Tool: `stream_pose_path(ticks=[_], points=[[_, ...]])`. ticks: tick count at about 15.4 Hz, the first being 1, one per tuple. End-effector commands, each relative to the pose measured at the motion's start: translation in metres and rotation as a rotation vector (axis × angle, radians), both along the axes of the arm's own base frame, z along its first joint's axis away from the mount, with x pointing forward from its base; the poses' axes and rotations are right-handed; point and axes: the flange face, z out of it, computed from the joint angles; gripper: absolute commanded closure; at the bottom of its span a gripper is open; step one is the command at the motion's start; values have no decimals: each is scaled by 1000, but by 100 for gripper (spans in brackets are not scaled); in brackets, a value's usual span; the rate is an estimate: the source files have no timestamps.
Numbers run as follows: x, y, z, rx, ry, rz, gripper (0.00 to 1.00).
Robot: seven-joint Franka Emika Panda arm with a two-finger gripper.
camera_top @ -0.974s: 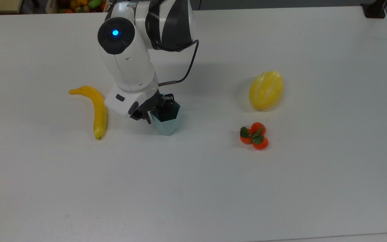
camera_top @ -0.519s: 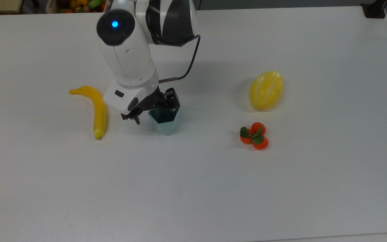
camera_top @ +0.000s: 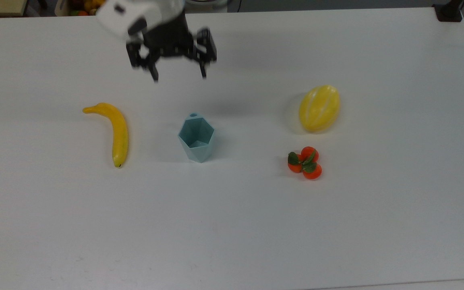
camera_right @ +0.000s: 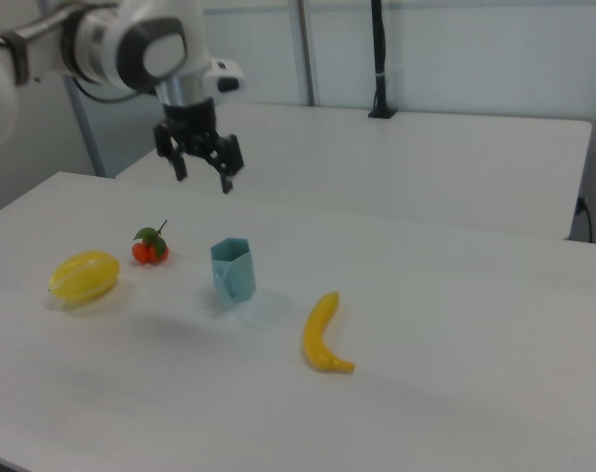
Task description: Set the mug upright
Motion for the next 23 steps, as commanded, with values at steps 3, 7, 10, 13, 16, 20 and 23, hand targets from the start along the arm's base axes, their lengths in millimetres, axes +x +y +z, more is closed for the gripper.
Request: stream_pose_path(ticks=[3,7,10,13,16,20,23], points=[[-82,9,75,2,116,-212,0],[-114,4,96,8,137,-291,0],[-126,12,95,2,131,-267,0],[-121,21,93,-5,70,-154,0],[-115,28,85,-2,-14,-79,0],[-113,27,78,-4,-70,-10,0],[-113,13,78,-1,-71,-24,0]])
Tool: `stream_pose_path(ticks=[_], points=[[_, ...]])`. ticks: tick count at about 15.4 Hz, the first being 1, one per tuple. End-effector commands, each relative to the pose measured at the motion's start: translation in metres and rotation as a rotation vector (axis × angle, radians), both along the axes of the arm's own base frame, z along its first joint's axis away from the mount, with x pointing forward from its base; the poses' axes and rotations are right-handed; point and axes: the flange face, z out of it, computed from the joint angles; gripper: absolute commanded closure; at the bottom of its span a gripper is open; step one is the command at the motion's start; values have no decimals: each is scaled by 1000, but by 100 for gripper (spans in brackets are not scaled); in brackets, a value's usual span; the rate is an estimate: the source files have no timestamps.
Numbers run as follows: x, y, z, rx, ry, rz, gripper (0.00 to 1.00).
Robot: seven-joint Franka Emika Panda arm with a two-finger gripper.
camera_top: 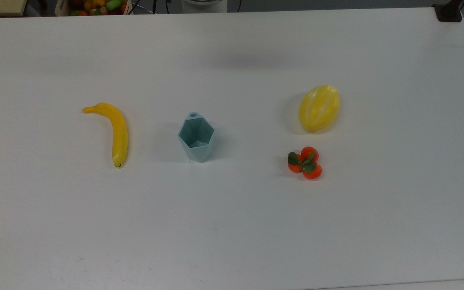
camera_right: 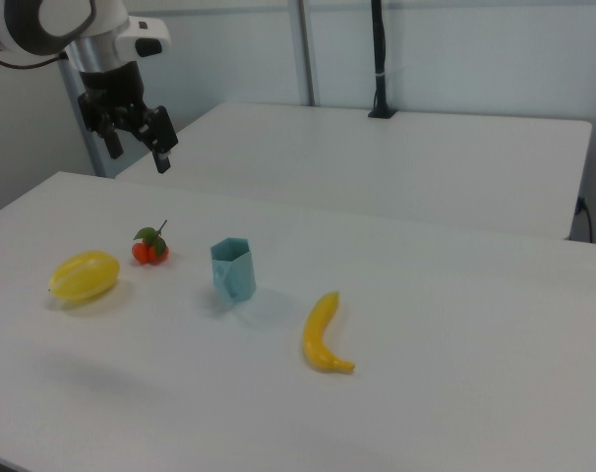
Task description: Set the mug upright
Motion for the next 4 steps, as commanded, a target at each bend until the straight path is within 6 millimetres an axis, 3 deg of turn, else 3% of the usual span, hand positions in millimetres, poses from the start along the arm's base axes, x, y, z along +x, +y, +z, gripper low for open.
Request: stream_pose_path(ticks=[1,4], points=[[-12,-9,1,-9,-22,18,0],[-13,-9,0,-10,-16,20,0]])
